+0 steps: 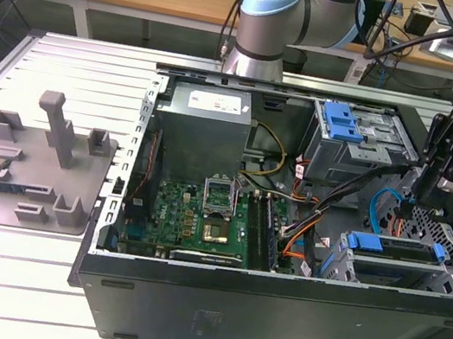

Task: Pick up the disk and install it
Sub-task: 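Insert the first disk wire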

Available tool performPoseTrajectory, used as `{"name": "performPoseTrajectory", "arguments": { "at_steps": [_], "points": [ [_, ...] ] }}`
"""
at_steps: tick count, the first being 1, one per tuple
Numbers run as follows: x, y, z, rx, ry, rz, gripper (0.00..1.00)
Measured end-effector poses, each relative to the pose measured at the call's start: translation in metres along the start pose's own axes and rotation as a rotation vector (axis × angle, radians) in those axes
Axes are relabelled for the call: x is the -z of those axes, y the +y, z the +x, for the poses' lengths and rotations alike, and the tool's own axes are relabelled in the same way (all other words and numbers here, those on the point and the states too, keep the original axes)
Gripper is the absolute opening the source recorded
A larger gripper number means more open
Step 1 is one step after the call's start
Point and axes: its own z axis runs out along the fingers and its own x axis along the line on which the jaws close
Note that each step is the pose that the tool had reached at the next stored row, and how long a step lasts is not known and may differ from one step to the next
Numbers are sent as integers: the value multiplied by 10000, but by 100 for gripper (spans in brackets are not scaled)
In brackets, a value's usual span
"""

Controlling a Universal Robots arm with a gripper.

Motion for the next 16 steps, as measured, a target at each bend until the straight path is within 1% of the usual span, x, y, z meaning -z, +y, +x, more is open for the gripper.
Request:
{"name": "performPoseTrajectory", "arguments": {
  "at_steps": [2,3,10,11,13,16],
  "points": [
    [-6,1,-2,1,0,1,40],
    [-9,1,-4,2,0,1,33],
    [-23,1,-11,9,1,5,33],
    [-24,1,-11,9,0,5,31],
    [-25,1,-12,9,1,5,18],
    [-27,1,-13,10,1,6,17]
  ]
}}
